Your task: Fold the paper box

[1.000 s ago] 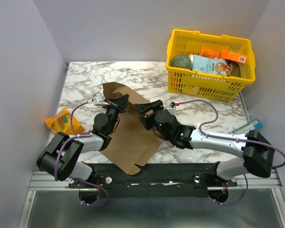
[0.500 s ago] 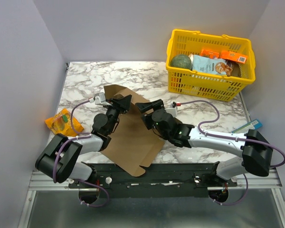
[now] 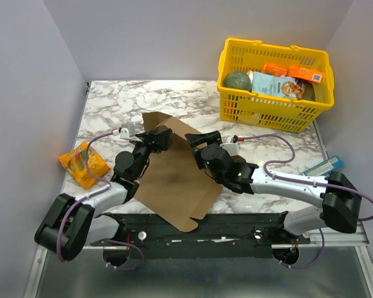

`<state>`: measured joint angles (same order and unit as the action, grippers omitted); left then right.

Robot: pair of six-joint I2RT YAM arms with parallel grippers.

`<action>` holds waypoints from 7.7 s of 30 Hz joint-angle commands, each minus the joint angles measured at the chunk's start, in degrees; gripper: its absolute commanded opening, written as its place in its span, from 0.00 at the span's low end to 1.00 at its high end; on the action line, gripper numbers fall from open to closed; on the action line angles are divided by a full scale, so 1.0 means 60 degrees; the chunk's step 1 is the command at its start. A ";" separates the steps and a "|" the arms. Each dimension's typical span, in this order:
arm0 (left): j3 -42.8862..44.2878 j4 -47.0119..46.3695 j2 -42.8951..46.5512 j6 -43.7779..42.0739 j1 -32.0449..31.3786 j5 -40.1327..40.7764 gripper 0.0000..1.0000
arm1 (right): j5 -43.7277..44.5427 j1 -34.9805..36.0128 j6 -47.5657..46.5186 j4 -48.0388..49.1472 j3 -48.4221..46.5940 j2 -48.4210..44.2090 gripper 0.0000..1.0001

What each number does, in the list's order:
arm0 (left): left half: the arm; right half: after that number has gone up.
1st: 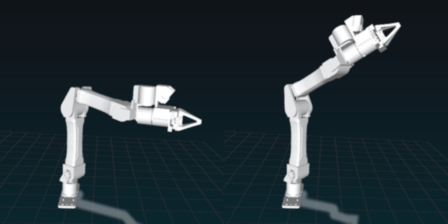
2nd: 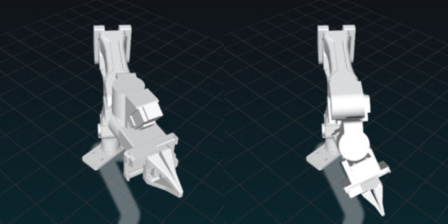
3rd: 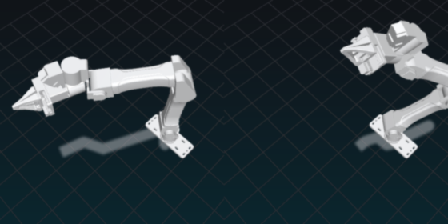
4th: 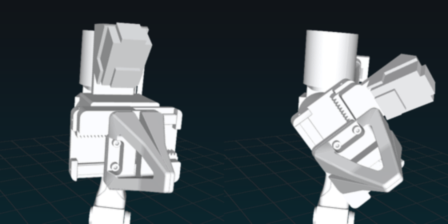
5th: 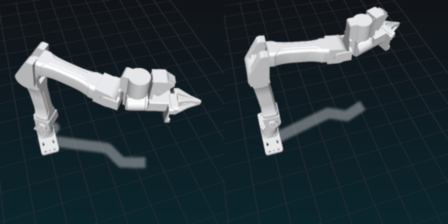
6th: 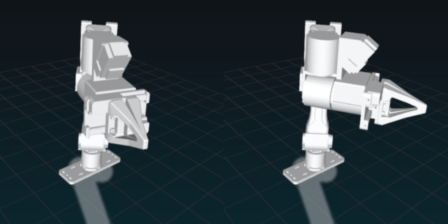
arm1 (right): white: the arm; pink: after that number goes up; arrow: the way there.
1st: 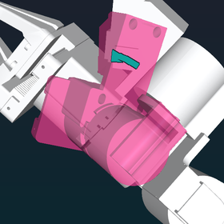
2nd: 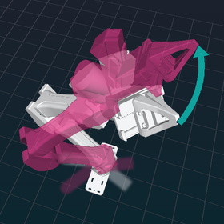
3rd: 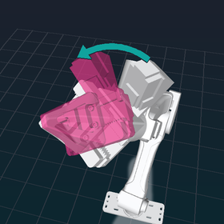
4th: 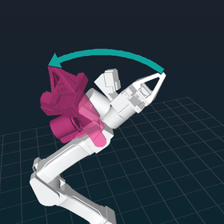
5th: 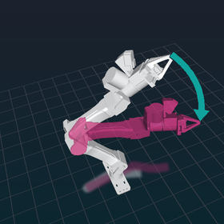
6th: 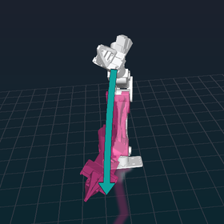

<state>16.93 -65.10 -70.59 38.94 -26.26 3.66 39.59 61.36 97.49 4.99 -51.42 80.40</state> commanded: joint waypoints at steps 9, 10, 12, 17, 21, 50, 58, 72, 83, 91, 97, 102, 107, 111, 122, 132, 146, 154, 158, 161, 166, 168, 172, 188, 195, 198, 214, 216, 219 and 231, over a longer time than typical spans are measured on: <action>-0.1443 0.3203 0.2097 -0.0250 -0.0456 -0.0186 0.74 | 0.2190 -0.0822 -0.0311 -0.1565 0.0718 -0.0437 0.82; -0.1473 0.3320 0.2039 -0.0177 -0.0675 -0.0142 0.74 | 0.2190 -0.0982 -0.0297 -0.1565 0.0733 -0.0407 0.82; -0.1561 0.3365 0.1819 -0.0118 -0.0852 -0.0229 0.74 | 0.2234 -0.1174 -0.0326 -0.1579 0.0747 -0.0262 0.80; -0.1839 0.2971 0.1380 0.0073 -0.1422 -0.0420 0.72 | 0.2527 -0.1877 -0.0312 -0.1580 0.0777 -0.0026 0.80; -0.2015 0.2940 0.1291 0.0205 -0.1760 -0.0376 0.71 | 0.2176 -0.2273 0.0011 -0.1580 0.1113 -0.0318 0.82; 0.8030 1.1942 -0.1343 -0.2958 0.0275 -0.4431 0.84 | -0.1135 -0.6755 -0.9874 -0.1462 0.0969 -0.0145 0.87; 0.8708 1.2462 -0.1947 -0.3881 0.0656 -0.5297 0.84 | -0.1940 -0.7180 -1.0477 -0.1140 0.0060 0.1612 0.65; 0.8355 1.2739 -0.2034 -0.4892 0.1432 -0.6000 0.86 | -0.4207 -0.7239 -1.3405 0.2163 0.1914 0.0111 0.01; 0.8268 1.2769 -0.1771 -0.5288 0.2970 -0.6864 0.88 | -0.7695 -0.7239 -1.5705 0.4339 0.3209 -0.2397 0.01; 0.7874 1.2448 -0.1318 -0.5640 0.2985 -0.5450 0.88 | -0.9220 -0.7239 -1.6161 0.3739 0.2930 -0.3146 0.01; 0.7535 1.1583 -0.1053 -0.5552 0.3000 -0.4668 0.88 | -0.9747 -0.7239 -1.6630 0.3343 0.2784 -0.3351 0.01; 0.7594 1.1085 -0.1448 -0.5465 0.3058 -0.5004 0.87 | -1.0173 -0.7239 -1.6674 0.3152 0.2725 -0.3424 0.01; 0.7521 1.0091 -0.1668 -0.5128 0.3293 -0.5254 0.86 | -1.0495 -0.7239 -1.6644 0.3079 0.2623 -0.3395 0.01; 0.7637 0.9649 -0.2018 -0.5098 0.3337 -0.5546 0.86 | -1.0686 -0.7253 -1.6659 0.3050 0.2564 -0.3322 0.01; 0.8810 0.9840 -0.3499 -0.5127 0.3337 -0.6938 0.59 | -1.0803 -0.7239 -1.6776 0.2742 0.2359 -0.3440 0.01; 0.8254 1.0161 -0.3002 -0.6371 0.3103 -0.7130 0.00 | -0.9239 -0.7253 -1.5651 0.2086 0.1776 -0.3293 0.29; 0.5602 0.8640 -0.0833 -0.8350 0.0408 -0.2750 0.00 | -0.8324 -0.7122 -0.6513 -0.0264 0.1946 -0.5636 0.75; 0.5353 0.8389 -0.0833 -0.8351 -0.0222 -0.1302 0.00 | -0.7351 -0.4679 -0.5173 0.0428 0.1174 -0.5316 0.75; 0.5046 0.8024 -0.0614 -0.7897 -0.0486 -0.0118 0.00 | -0.7200 -0.3770 -0.4328 0.0513 0.1142 -0.4495 0.76; 0.4855 0.7979 -0.0438 -0.7648 -0.0867 0.0894 0.00 | -0.6166 -0.2893 -0.3447 0.1115 0.1348 -0.3940 0.76; 0.4533 0.7994 -0.0028 -0.7120 -0.1087 0.1192 0.00 | -0.4901 -0.2288 -0.2671 0.0984 0.1011 -0.2987 0.76; 0.4372 0.7760 0.0191 -0.7134 -0.1160 0.1220 0.00 | -0.4476 -0.2288 -0.2001 0.0897 0.1040 -0.2563 0.76; 0.4137 0.7569 0.0324 -0.7178 -0.1321 0.1440 0.00 | -0.3583 -0.2288 -0.0899 0.0590 0.0924 -0.1931 0.78; 0.3551 0.6618 0.0617 -0.7207 -0.1644 0.2158 0.00 | -0.0916 -0.2302 0.2193 -0.3248 -0.1478 -0.0013 0.73; 0.3082 0.6031 0.0968 -0.7515 -0.1980 0.2231 0.00 | -0.0798 -0.2302 0.2896 -0.3616 -0.1918 0.0618 0.62; 0.3067 0.6031 0.0983 -0.7515 -0.2024 0.2246 0.17 | -0.0755 -0.2302 0.2868 -0.3630 -0.2065 0.0692 0.48; 0.4179 1.0436 0.3809 -0.5379 -0.1922 0.0459 0.93 | -0.0827 -0.2302 0.1244 -0.1452 -0.0325 0.0152 0.04; 0.4502 1.1258 0.4072 -0.4296 -0.1878 0.0474 0.93 | -0.0871 -0.2288 0.0659 -0.0458 0.0145 -0.0025 0.04; 0.4445 1.1597 0.4162 -0.2587 -0.1864 0.0532 0.93 | -0.1061 -0.2288 -0.0525 0.0978 0.0980 -0.0260 0.06; 0.3988 1.0835 0.3944 -0.0892 -0.1820 0.0912 0.86 | -0.1224 -0.2302 -0.4279 0.7133 0.3560 -0.0818 0.01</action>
<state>37.58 -0.51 -45.93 32.73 -37.60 6.94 30.59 47.53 85.17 34.00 -31.81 75.79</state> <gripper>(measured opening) 0.858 0.017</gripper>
